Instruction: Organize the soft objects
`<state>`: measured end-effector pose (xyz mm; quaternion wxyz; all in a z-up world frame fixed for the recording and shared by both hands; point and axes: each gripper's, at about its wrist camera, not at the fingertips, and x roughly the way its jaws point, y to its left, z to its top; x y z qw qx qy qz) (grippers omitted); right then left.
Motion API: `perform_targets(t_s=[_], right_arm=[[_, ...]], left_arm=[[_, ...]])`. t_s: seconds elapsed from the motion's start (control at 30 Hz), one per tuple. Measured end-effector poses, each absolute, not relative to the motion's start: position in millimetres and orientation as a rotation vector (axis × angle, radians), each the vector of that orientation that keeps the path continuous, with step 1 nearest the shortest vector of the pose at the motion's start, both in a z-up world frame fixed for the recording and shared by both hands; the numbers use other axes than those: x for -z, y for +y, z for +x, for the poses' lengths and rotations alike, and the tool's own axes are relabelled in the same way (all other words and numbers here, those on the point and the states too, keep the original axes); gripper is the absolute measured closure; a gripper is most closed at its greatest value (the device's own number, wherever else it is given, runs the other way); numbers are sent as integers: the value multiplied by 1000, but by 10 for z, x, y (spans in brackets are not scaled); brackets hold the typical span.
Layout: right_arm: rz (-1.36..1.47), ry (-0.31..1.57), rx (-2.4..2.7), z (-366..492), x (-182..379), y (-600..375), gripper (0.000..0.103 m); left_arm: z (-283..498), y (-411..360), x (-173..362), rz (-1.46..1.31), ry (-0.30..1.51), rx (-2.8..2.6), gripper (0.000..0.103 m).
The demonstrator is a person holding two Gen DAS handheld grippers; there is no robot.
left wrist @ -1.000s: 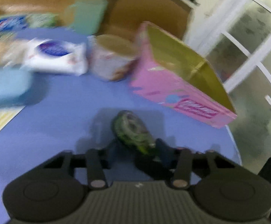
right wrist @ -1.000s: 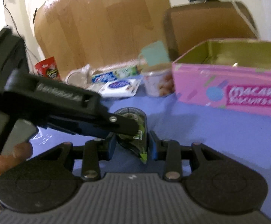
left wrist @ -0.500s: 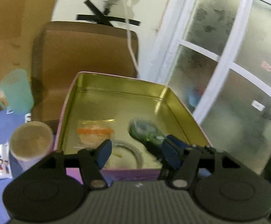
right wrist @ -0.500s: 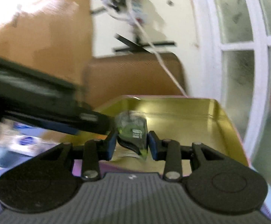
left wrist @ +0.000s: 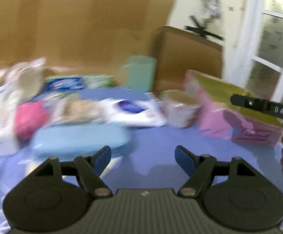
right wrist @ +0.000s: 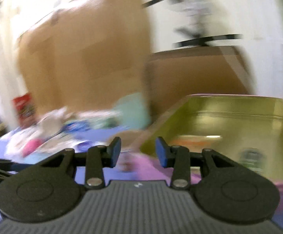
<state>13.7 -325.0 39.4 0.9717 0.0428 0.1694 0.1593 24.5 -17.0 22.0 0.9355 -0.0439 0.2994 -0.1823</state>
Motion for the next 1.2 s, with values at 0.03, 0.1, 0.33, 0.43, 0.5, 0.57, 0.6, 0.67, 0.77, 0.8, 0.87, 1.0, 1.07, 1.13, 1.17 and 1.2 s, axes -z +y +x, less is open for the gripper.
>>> perform_targets(t_s=[0.03,0.1,0.33,0.43,0.5,0.57,0.6,0.67,0.77,0.8,0.87,1.0,1.07,1.13,1.17,1.2], right_arm=[[59,364,-359,219,-382,-3086,55],[-2,414,-431,399,-326,-2795,53],[-181,577,-405,770,79,-2271,54],[78,645,-410,926,102,-2505,54],[196,655,-401,975,115,-2621,54],[304,673,-392,1036,147,-2672,59],[348,684,-386,1076,186,-2692,65],[402,702,-361,1140,244,-2673,81],[478,728,-356,1174,285,-2701,100],[487,723,-361,1106,262,-2747,100],[468,700,-365,909,205,-2807,101],[448,655,-394,346,70,-3091,101],[418,635,-385,-2,34,-3257,101],[356,618,-351,-294,29,-3395,101],[321,619,-337,-346,29,-3413,101],[308,617,-333,-348,25,-3429,99]], left_arm=[[239,-87,-180,-90,613,350,27],[255,19,-118,-105,617,321,26],[264,178,18,-153,609,371,25],[232,177,16,-161,586,402,23],[220,173,15,-168,577,411,23],[208,179,17,-175,568,408,23],[205,179,16,-177,565,405,23],[214,177,21,-177,567,397,23],[233,179,31,-176,576,388,23],[238,180,34,-177,579,388,23],[249,186,40,-177,584,389,23],[243,159,36,-161,594,402,23],[219,113,19,-138,599,438,23],[194,36,-15,-118,594,466,23],[202,1,-32,-123,595,475,23],[222,-31,-47,-134,600,481,23]])
